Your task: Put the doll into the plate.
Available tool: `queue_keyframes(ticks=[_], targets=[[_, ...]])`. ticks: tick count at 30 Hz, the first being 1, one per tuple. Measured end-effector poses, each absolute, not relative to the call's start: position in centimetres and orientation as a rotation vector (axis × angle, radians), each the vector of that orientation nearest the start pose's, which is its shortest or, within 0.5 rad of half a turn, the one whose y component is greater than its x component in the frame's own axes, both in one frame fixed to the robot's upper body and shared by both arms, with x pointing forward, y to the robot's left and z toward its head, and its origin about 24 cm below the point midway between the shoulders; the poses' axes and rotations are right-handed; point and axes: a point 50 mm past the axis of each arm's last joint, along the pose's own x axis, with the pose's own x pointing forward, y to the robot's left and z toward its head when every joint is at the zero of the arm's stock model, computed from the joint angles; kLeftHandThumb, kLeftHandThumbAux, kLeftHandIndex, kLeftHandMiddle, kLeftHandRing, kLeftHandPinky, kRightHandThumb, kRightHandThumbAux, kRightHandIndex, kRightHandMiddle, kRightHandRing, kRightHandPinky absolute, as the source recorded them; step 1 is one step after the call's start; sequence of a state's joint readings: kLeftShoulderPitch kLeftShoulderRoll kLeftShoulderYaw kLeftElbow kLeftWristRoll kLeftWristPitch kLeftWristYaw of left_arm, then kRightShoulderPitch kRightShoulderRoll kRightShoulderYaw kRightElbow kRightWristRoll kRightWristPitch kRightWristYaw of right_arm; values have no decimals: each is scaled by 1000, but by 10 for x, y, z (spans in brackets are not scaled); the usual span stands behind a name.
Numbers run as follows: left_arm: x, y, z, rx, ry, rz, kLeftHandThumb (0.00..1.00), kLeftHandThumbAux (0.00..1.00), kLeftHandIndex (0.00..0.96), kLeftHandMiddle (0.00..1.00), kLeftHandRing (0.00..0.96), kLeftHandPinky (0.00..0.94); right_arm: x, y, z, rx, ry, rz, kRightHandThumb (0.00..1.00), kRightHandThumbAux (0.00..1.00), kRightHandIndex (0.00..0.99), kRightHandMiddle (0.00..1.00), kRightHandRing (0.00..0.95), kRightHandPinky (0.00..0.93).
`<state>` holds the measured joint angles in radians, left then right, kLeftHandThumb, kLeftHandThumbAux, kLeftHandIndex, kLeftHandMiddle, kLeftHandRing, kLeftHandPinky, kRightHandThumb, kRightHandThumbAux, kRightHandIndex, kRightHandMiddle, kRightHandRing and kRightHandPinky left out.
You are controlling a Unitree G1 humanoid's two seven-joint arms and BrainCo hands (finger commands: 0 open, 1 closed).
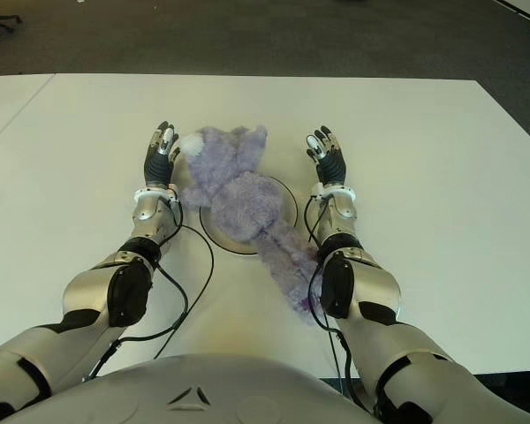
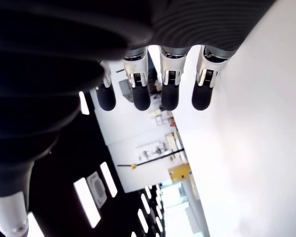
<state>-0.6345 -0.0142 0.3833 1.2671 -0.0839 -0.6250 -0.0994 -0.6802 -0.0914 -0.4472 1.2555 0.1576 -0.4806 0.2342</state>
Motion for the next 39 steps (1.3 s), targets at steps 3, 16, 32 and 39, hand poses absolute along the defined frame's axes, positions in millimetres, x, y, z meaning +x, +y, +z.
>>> queue_keyframes(ticks=[3,16,32,39], targets=[[327,149,-3,-255,32,74,0,475,0,20,15,43,339,-187,9,280,54,-68,21,639,92,105,91,120],[330,145,-5,-228,83,47,0,574,0,46,53,47,338,-188,8,271,57,-73,28,714,105,132,111,128],[332,148,-6,-283,113,83,0,723,0,29,29,52,338,-189,8,261,62,-118,0,731,101,134,104,110],[332,149,-6,-286,113,85,0,755,7,27,26,44,338,-190,7,268,61,-126,0,725,99,134,108,116]])
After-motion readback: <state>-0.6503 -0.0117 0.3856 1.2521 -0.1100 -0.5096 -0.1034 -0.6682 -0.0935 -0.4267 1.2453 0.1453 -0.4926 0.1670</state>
